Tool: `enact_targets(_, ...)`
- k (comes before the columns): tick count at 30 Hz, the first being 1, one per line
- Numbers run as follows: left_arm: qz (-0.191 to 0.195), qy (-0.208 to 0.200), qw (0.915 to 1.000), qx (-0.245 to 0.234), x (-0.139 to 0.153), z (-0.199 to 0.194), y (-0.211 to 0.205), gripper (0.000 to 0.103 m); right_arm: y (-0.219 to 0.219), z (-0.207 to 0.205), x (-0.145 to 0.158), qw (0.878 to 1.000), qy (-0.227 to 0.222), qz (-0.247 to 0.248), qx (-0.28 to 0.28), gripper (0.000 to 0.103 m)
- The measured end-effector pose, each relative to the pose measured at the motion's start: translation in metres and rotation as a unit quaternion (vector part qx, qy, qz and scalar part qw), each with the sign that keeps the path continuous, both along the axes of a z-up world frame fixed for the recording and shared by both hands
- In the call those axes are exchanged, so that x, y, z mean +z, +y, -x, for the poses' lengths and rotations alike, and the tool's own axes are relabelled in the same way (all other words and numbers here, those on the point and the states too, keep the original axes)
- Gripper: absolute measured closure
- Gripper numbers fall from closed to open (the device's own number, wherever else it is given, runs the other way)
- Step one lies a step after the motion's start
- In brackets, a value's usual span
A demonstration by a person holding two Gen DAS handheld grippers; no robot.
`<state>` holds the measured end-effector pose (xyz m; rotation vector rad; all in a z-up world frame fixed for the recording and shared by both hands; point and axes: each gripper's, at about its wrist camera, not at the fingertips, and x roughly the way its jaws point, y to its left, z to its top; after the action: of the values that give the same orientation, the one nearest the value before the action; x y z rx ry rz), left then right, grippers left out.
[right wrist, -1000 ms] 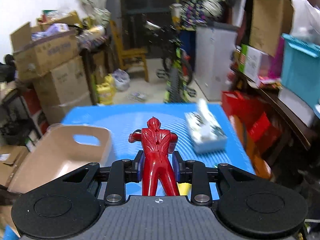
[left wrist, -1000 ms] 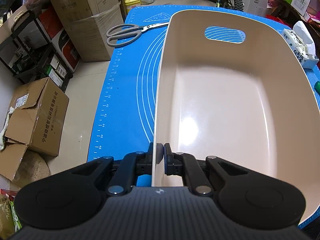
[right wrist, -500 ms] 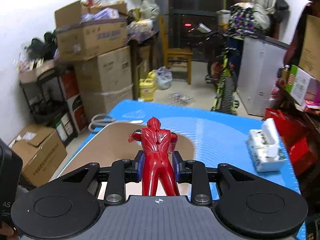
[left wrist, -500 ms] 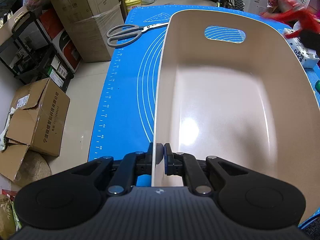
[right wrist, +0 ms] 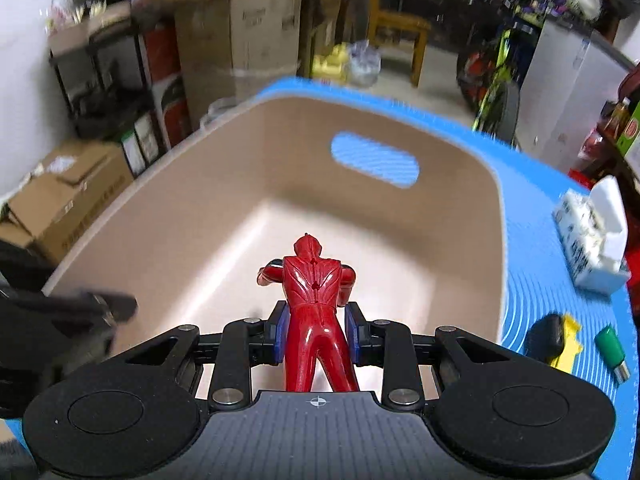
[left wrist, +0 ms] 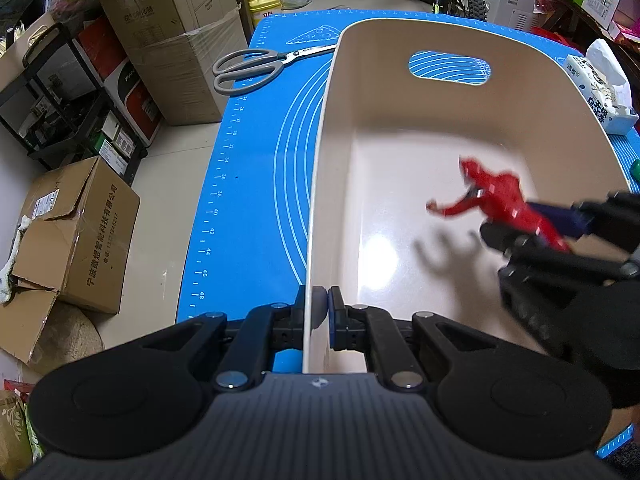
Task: Organize rigid objects
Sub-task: 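Open the right tool to drop the red figure into the basket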
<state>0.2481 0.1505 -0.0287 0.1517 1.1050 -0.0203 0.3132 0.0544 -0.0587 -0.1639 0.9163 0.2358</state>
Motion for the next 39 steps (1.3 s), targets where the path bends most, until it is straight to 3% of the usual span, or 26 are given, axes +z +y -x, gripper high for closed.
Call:
enact_targets(2, -0.001, -0.001, 1.0000, -0.001, 0.000, 0.000, -0.001, 0.093, -0.001, -0.003, -0.006, 1.000, 0.028, -0.002, -0.004, 0.065)
enact_targets(7, 0.000, -0.001, 1.0000, 0.000, 0.002, 0.001, -0.001, 0.093, -0.006, -0.001, -0.004, 0.999, 0.040, -0.008, -0.011, 0.061)
enact_targets(9, 0.000, 0.000, 1.0000, 0.002, 0.001, 0.001, -0.001, 0.092, -0.010, 0.005, 0.002, 0.999, 0.030, -0.019, -0.007, 0.049)
enact_targets(15, 0.000, 0.000, 1.0000, 0.002, 0.002, 0.001, 0.000, 0.092, -0.028, 0.017, 0.032, 0.999, -0.012, -0.043, -0.006, 0.038)
enact_targets(25, 0.000, -0.001, 1.0000, 0.001, 0.002, 0.001, 0.001, 0.092, -0.106, 0.035, 0.076, 0.993, -0.066, -0.059, -0.073, 0.031)
enact_targets(31, 0.003, -0.001, 1.0000, 0.003, 0.001, 0.002, 0.000, 0.092, -0.162, 0.058, 0.071, 0.988, -0.057, -0.036, -0.137, 0.029)
enact_targets(39, 0.003, -0.001, 1.0000, 0.005, 0.000, 0.000, -0.001, 0.092, -0.217, 0.092, 0.036, 0.977, -0.017, -0.017, -0.212, 0.028)
